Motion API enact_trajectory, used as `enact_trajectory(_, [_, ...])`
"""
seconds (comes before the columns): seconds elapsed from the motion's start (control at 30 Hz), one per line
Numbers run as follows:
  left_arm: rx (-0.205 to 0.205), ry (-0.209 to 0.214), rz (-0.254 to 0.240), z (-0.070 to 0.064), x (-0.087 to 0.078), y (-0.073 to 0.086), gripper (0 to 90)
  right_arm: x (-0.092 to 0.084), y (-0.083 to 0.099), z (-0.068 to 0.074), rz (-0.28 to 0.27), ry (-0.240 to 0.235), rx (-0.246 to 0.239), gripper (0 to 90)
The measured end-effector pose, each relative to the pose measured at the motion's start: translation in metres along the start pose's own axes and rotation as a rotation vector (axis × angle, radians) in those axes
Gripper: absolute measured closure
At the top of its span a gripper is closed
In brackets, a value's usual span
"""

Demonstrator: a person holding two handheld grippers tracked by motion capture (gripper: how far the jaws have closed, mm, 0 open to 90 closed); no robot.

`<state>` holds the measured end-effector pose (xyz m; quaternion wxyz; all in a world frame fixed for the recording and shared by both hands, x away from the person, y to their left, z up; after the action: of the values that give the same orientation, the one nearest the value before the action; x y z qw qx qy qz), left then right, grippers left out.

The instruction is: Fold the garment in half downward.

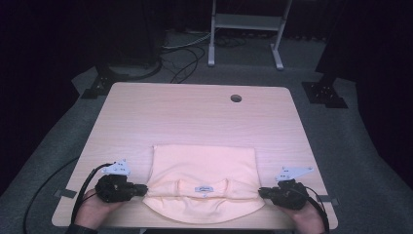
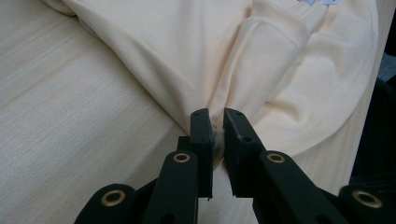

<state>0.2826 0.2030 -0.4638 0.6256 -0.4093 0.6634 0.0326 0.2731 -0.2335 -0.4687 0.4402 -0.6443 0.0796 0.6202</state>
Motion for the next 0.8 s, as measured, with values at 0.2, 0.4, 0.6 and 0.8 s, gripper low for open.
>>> enact_trajectory(0.2, [0.007, -0.035, 0.009, 0.004, 0.001, -0.003, 82.6, 0.002, -0.001, -0.002, -0.005, 0.000, 0.010, 85.3])
enact_trajectory(0.4, [-0.001, -0.051, 0.005, 0.014, 0.002, -0.008, 82.6, 0.005, -0.007, -0.005, -0.005, 0.010, 0.010, 85.3])
enact_trajectory(0.6, [-0.006, -0.102, 0.001, 0.026, 0.002, -0.017, 82.1, 0.010, -0.019, -0.015, -0.017, 0.025, 0.023, 84.8])
enact_trajectory(0.8, [-0.027, -0.103, -0.024, 0.025, 0.002, -0.014, 67.5, 0.009, -0.015, -0.016, -0.058, -0.006, 0.052, 68.9])
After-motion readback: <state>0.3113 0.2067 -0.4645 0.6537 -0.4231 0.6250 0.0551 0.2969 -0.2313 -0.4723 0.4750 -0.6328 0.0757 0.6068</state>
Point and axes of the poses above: each handheld gripper's, and its own axes: x roughly forward along the jaws, y roughly out of its underside, z roughly to its left, the point moved 6 cm from there along x, roughly forward along the jaws, and after that the axes turned 14 degrees about z, right-handed, at the moved point
